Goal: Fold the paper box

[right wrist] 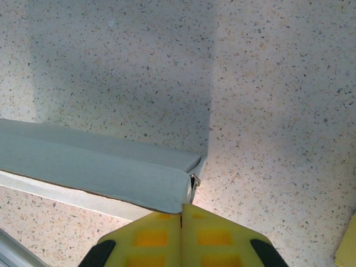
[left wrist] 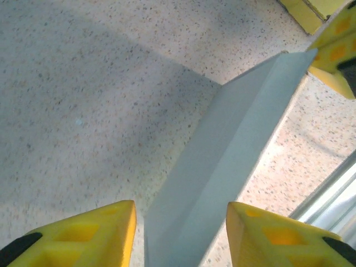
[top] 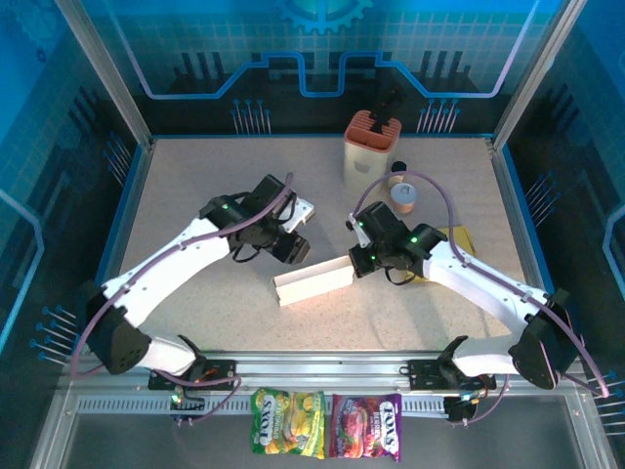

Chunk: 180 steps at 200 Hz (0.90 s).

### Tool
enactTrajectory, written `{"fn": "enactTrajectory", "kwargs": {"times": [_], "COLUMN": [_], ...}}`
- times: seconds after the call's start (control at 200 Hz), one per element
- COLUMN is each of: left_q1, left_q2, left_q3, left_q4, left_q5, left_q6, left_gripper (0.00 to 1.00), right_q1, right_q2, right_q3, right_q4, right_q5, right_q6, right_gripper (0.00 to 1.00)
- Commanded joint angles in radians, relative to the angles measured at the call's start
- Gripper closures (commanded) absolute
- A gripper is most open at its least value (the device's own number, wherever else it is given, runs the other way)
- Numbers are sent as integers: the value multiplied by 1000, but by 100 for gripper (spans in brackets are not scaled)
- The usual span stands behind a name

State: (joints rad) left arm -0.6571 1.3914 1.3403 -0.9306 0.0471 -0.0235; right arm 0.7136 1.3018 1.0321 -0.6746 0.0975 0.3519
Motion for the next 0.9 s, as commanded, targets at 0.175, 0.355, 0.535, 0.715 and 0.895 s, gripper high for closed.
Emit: {"fn": "enactTrajectory", "kwargs": {"times": [0.175,0.355,0.535,0.715,0.895], "left_q1": [30,30,32,34,36], "left_q2": [-204,-256,-224,-223,-170], "left_q3": [-105,-157,-200,-239,-230], "left_q4": [-232,-253,-192,-111,-60], "left_q5": [-83,-26,45,-1,-16], "left_q6": [-205,-283,-288,-311,-305], "left_gripper": [62,61,63,63,67], "right_q1": [18,17,19,18,19], "right_q2": [52,76,87,93,98], "right_q3": [83,125,136,140,143], "right_q4": [-106,-141,-154,-161,-168], "right_q5": [35,33,33,33,35], "right_q6": [72,103,121,136,150], "right_gripper": [100,100,100,100,100]}}
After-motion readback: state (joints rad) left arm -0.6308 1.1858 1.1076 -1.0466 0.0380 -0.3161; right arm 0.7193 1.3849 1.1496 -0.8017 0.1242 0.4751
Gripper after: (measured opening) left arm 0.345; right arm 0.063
